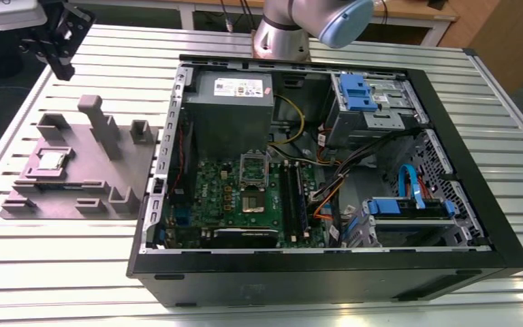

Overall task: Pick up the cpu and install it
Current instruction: 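Reach for the cpu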

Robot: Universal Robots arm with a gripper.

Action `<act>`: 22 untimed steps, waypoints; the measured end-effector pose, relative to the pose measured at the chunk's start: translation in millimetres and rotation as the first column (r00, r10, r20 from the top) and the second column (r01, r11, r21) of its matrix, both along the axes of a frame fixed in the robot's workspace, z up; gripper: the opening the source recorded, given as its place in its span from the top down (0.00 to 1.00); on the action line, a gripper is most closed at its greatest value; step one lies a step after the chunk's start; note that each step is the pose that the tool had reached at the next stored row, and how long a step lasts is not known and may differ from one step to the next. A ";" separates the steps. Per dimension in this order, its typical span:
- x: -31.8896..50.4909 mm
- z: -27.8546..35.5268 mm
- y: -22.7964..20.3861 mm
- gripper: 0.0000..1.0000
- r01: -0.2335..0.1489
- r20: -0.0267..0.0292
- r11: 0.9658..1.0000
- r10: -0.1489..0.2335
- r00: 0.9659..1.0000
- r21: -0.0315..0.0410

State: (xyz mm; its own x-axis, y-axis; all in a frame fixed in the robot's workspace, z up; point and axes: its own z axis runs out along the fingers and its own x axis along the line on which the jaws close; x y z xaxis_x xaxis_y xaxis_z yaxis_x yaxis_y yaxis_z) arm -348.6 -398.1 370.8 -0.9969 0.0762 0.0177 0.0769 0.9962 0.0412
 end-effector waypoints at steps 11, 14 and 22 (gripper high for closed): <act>-9.8 -0.6 0.0 0.90 0.000 0.000 1.000 0.000 1.000 0.000; -12.6 -0.8 0.0 0.90 0.000 0.000 1.000 0.000 1.000 0.000; -16.5 -1.1 0.0 0.90 0.000 -0.001 1.000 0.000 1.000 0.000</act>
